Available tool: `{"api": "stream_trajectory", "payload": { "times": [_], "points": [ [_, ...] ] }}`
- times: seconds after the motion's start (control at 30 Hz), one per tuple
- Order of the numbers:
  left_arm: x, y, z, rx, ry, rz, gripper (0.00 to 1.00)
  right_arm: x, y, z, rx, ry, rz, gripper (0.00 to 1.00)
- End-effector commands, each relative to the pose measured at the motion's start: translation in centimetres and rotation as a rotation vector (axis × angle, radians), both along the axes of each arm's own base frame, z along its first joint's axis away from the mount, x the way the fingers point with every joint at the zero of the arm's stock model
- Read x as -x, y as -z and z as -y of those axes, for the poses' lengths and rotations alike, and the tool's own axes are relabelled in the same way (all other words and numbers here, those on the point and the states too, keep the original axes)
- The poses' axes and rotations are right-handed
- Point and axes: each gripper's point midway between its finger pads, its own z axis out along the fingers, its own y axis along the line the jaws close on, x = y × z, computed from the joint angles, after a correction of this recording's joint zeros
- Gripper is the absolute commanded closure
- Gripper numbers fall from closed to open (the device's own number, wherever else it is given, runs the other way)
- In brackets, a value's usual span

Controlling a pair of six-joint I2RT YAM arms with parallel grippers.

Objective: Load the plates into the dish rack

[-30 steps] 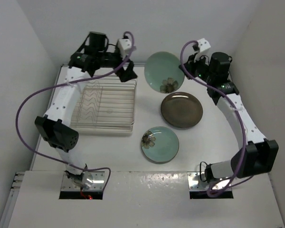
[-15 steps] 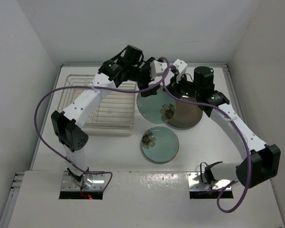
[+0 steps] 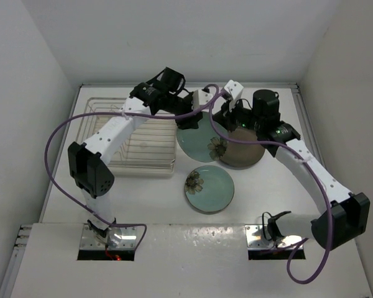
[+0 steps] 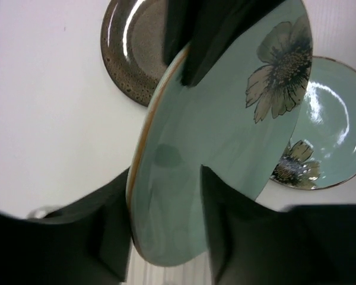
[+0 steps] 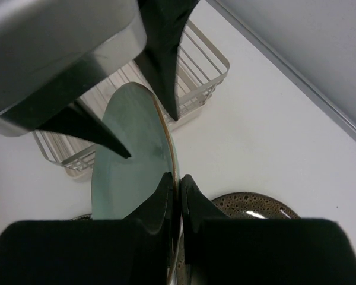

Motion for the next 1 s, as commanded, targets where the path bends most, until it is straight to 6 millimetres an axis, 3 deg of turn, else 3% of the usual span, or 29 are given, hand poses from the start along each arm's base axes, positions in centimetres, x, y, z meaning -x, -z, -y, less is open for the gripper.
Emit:
{"api": "stream_trajectory", "payload": {
  "times": [0.0, 0.03, 0.13, 0.3, 0.37, 0.4, 0.43, 0.47, 0.53, 0.57, 0.63, 0.67, 0.7, 0.73, 0.8, 0.87, 0.9, 0.97],
  "points": [
    [2.0, -2.2, 1.1, 0.057, 0.093, 0.035, 0.55, 0.7, -7.8, -1.1, -0.136, -0.053, 0.237, 1.0],
    [2.0, -2.2, 1.1, 0.057, 0.093, 0.034, 0.82, 0.7, -7.9, -1.1, -0.137, -0.052, 0.24, 1.0],
    [2.2, -3.0, 1.3, 0.062, 0.096, 0.055, 1.0, 0.8, -7.8, -1.1, -0.138, -0.053, 0.239, 1.0],
    [2.5, -3.8, 0.9, 0.06, 0.089, 0.065, 1.0, 0.8, -8.2, -1.1, -0.151, -0.054, 0.253, 1.0],
    [2.4, -5.5, 0.3, 0.058, 0.066, 0.104, 1.0, 0.7, -9.1, -1.0, -0.165, -0.04, 0.266, 1.0],
    [1.9, -6.3, -0.2, 0.043, 0.036, 0.132, 1.0, 0.9, -9.6, -0.9, -0.172, -0.035, 0.275, 0.95],
    [1.7, -9.0, -0.4, 0.06, 0.036, 0.2, 1.0, 0.9, -10.4, -0.8, -0.181, -0.034, 0.296, 0.79],
    [1.5, -9.7, -1.4, 0.053, 0.023, 0.212, 1.0, 1.2, -11.1, -0.8, -0.186, -0.029, 0.313, 0.39],
    [0.9, -13.5, -3.2, 0.079, -0.004, 0.32, 1.0, 1.4, -12.6, -0.4, -0.204, -0.012, 0.338, 0.1],
    [0.5, -14.1, -4.9, 0.068, -0.031, 0.335, 1.0, 1.4, -13.0, -0.1, -0.207, 0.008, 0.347, 0.0],
    [0.9, -16.4, -6.9, 0.071, -0.016, 0.431, 1.0, 1.8, -13.5, 0.1, -0.22, 0.014, 0.362, 0.0],
    [1.0, -16.4, -7.9, 0.065, -0.017, 0.437, 1.0, 1.8, -13.4, 0.6, -0.22, 0.038, 0.37, 0.0],
    [0.1, -17.0, -10.3, 0.055, -0.042, 0.477, 1.0, 2.1, -13.6, 0.7, -0.224, 0.041, 0.382, 0.0],
    [1.1, -17.4, -11.2, 0.067, -0.017, 0.49, 1.0, 2.1, -13.5, 0.8, -0.229, 0.052, 0.394, 0.0],
    [0.7, -17.3, -14.5, 0.018, -0.025, 0.543, 1.0, 2.2, -13.1, 1.4, -0.229, 0.081, 0.4, 0.0],
    [0.5, -17.4, -16.4, 0.007, -0.037, 0.566, 1.0, 2.1, -12.8, 1.6, -0.22, 0.093, 0.399, 0.0],
    [0.1, -16.5, -18.7, -0.03, -0.064, 0.556, 1.0, 2.0, -12.5, 1.6, -0.214, 0.095, 0.391, 0.0],
    [-0.2, -16.3, -20.6, -0.046, -0.077, 0.554, 1.0, 1.7, -11.7, 1.4, -0.2, 0.092, 0.37, 0.0]
  ]
}}
